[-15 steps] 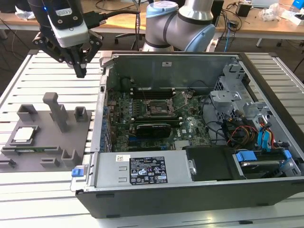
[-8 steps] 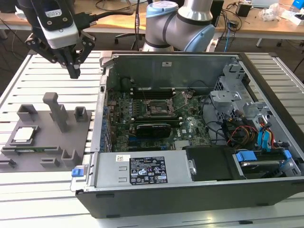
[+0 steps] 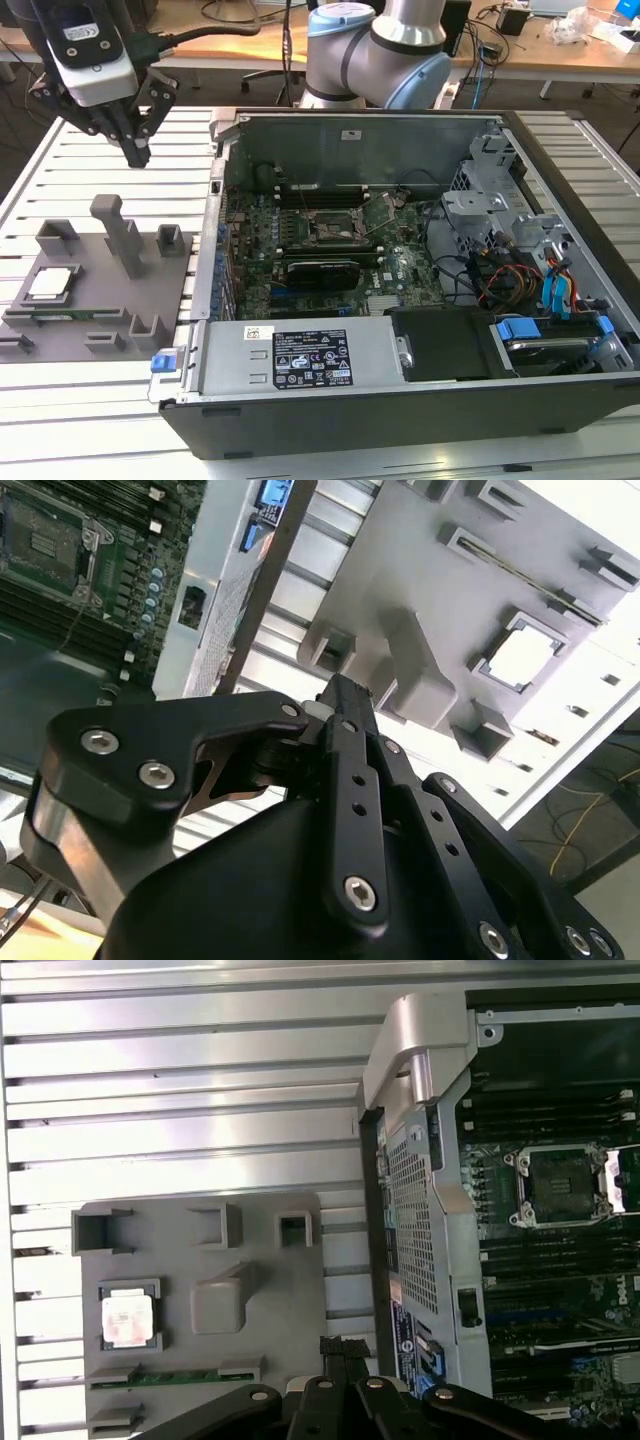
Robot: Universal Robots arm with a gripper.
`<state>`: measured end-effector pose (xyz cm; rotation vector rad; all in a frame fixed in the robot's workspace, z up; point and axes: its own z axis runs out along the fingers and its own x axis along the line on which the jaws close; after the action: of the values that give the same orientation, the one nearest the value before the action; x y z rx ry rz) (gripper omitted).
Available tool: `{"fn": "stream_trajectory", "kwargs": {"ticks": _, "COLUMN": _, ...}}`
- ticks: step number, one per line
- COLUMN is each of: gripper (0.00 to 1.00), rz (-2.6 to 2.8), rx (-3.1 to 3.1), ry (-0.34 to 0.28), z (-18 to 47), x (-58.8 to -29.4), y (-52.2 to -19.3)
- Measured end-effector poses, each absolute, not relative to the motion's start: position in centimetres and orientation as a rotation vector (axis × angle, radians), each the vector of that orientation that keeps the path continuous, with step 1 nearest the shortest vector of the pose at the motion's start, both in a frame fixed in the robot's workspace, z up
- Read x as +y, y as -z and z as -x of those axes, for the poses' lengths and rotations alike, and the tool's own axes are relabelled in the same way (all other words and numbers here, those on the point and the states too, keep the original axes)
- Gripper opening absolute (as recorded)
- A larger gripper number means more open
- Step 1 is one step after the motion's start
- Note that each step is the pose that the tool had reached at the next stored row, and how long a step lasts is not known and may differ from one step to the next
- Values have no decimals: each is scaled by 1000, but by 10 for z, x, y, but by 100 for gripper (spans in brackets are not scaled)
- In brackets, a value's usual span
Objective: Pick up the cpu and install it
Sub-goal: 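Reach for the cpu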
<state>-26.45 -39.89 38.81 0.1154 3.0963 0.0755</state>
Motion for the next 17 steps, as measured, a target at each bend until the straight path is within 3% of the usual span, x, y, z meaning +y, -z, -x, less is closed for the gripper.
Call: {"fn": "stream_trajectory", "kwargs": {"ticks": 17, "gripper": 11, "rz": -115, "rx": 3096, "ry": -75, "z": 293, "x": -399, "y": -383}}
